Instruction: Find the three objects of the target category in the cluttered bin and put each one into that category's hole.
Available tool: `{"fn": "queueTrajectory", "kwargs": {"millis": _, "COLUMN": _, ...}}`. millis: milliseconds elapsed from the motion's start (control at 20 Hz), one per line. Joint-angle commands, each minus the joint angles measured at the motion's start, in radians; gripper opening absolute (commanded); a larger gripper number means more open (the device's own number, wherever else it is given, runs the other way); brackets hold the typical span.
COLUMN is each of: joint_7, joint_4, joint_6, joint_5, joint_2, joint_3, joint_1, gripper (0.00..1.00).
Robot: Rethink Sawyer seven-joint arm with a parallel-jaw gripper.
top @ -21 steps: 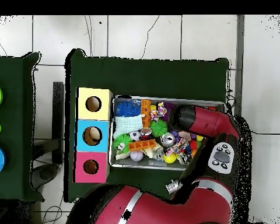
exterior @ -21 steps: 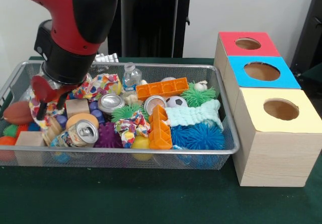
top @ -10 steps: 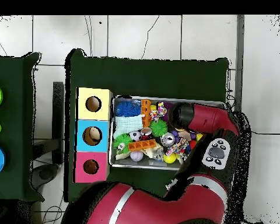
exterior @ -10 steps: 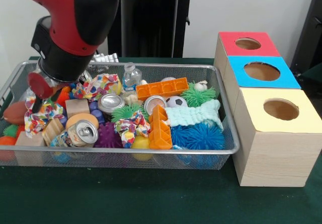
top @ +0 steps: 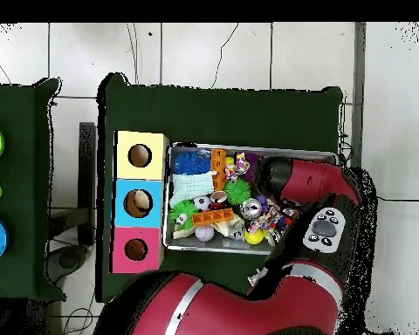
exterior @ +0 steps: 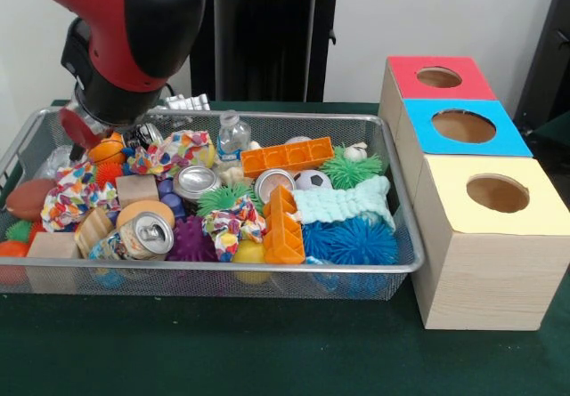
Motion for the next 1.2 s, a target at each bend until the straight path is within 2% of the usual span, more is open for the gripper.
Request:
{"fn": "queueTrajectory", "kwargs": {"millis": 50, "joint_7": 0.010, "joint_4": 0.073, "joint_6": 0.077, "joint_5": -0.051, "joint_2": 0.012, "joint_3": 0.144, "joint_1": -0.032, "gripper": 1.00}}
{"fn": "queueTrajectory", "kwargs": {"millis": 150, "joint_7": -0.027, "joint_4": 0.084, "joint_6": 0.090, "joint_5": -0.064, "joint_2": -0.003, "joint_3": 0.155, "joint_1": -0.030, "gripper": 1.00}}
{"fn": "queueTrajectory", "kwargs": {"millis": 400, "joint_7": -0.010, "joint_4": 0.182, "joint_6": 0.034, "joint_5": -0.029, "joint_2": -0.068, "joint_3": 0.221, "joint_1": -0.044, "gripper": 1.00}}
{"fn": "queueTrajectory", "kwargs": {"millis": 600, "joint_7": -0.033, "joint_4": 0.325, "joint_6": -0.057, "joint_5": 0.020, "joint_2": -0.207, "joint_3": 0.327, "joint_1": -0.071, "gripper": 1.00}}
{"fn": "queueTrajectory", "kwargs": {"millis": 700, "joint_7": 0.004, "joint_4": 0.405, "joint_6": -0.133, "joint_5": 0.069, "joint_2": -0.273, "joint_3": 0.399, "joint_1": -0.098, "gripper": 1.00}}
{"fn": "queueTrajectory", "kwargs": {"millis": 750, "joint_7": 0.033, "joint_4": 0.461, "joint_6": -0.196, "joint_5": 0.117, "joint_2": -0.309, "joint_3": 0.455, "joint_1": -0.126, "gripper": 1.00}}
{"fn": "queueTrajectory", "kwargs": {"millis": 800, "joint_7": 0.055, "joint_4": 0.484, "joint_6": -0.219, "joint_5": 0.136, "joint_2": -0.327, "joint_3": 0.479, "joint_1": -0.137, "gripper": 1.00}}
{"fn": "queueTrajectory", "kwargs": {"millis": 850, "joint_7": 0.083, "joint_4": 0.529, "joint_6": -0.291, "joint_5": 0.170, "joint_2": -0.347, "joint_3": 0.530, "joint_1": -0.165, "gripper": 1.00}}
{"fn": "queueTrajectory", "kwargs": {"millis": 1050, "joint_7": 0.198, "joint_4": 0.567, "joint_6": -0.449, "joint_5": 0.191, "joint_2": -0.352, "joint_3": 0.592, "joint_1": -0.184, "gripper": 1.00}}
{"fn": "queueTrajectory", "kwargs": {"millis": 1200, "joint_7": 0.263, "joint_4": 0.564, "joint_6": -0.509, "joint_5": 0.215, "joint_2": -0.325, "joint_3": 0.612, "joint_1": -0.187, "gripper": 1.00}}
